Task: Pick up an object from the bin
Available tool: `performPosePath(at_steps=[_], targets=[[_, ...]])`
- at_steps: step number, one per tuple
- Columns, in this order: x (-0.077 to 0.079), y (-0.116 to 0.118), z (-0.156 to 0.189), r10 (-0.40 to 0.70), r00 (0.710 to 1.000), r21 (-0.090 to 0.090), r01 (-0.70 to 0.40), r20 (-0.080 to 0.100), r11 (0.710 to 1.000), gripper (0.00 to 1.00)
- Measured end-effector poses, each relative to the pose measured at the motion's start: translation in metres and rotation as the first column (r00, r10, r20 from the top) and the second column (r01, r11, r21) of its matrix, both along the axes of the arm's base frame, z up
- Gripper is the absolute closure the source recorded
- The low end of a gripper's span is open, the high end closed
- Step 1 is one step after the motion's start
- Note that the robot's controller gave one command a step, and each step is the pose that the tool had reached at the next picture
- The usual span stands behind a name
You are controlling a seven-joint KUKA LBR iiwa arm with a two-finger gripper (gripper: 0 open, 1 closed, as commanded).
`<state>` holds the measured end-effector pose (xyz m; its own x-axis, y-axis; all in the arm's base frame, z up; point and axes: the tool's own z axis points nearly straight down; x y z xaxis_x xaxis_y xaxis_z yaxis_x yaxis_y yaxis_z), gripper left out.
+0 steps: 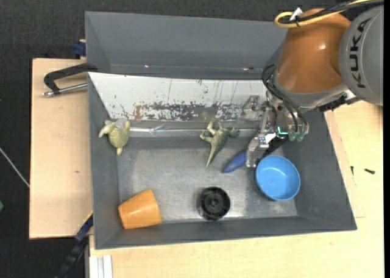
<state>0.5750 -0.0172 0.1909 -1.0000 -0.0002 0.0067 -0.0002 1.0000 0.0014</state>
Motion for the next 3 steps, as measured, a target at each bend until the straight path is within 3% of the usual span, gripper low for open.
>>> performPosePath(at_steps=[1,2,3], targets=[[0.013,-0.015,-0.108,0.144,0.989,-0.002,-0.144,0.011,0.990,0.00],[0.013,-0.014,-0.110,0.147,0.989,0.000,-0.147,0.010,0.989,1.00],[0.013,-0.019,0.042,0.112,0.993,-0.003,-0.112,0.021,0.994,1.00]])
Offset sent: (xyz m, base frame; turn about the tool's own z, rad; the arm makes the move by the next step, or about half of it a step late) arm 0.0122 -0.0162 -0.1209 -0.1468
